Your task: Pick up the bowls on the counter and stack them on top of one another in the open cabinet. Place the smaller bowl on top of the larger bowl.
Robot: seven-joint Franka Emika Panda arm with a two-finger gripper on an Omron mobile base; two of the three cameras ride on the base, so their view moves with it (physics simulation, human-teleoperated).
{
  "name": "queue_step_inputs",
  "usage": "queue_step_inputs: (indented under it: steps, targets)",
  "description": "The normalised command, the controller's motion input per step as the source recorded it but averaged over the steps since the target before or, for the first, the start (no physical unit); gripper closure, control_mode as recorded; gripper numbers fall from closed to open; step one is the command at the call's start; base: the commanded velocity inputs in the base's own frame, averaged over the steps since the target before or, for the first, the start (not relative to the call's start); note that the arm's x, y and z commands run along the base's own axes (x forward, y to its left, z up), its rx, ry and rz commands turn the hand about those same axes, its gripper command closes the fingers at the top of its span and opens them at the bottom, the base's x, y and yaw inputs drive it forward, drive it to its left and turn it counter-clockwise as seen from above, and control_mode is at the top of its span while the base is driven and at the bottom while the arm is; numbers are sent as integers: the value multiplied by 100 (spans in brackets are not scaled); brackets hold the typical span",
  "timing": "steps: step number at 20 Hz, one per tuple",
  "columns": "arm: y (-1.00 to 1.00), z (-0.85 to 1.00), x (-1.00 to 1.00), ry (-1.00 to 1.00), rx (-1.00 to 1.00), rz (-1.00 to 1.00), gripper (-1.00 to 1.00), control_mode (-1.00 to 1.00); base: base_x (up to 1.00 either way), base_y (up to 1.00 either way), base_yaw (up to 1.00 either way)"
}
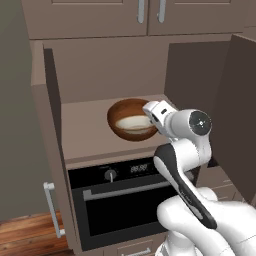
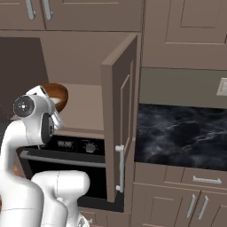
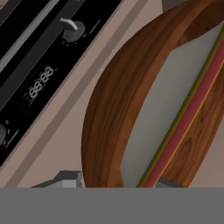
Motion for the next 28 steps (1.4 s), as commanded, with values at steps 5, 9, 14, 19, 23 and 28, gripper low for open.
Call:
queue_step_inputs:
  steps: [5, 9, 14, 19, 23, 28]
  targets:
    - [13, -16, 52, 1, 0, -4, 100, -100, 0, 0, 0]
    - [15, -22, 50, 1, 0, -4, 100, -100, 0, 0, 0]
    - [13, -25, 46, 2, 0, -3, 100, -100, 0, 0, 0]
    - [10, -24, 43, 2, 0, -1, 100, -100, 0, 0, 0]
    - [10, -23, 46, 3, 0, -1, 100, -100, 0, 0, 0]
    - [10, -25, 40, 3, 0, 0, 100, -100, 0, 0, 0]
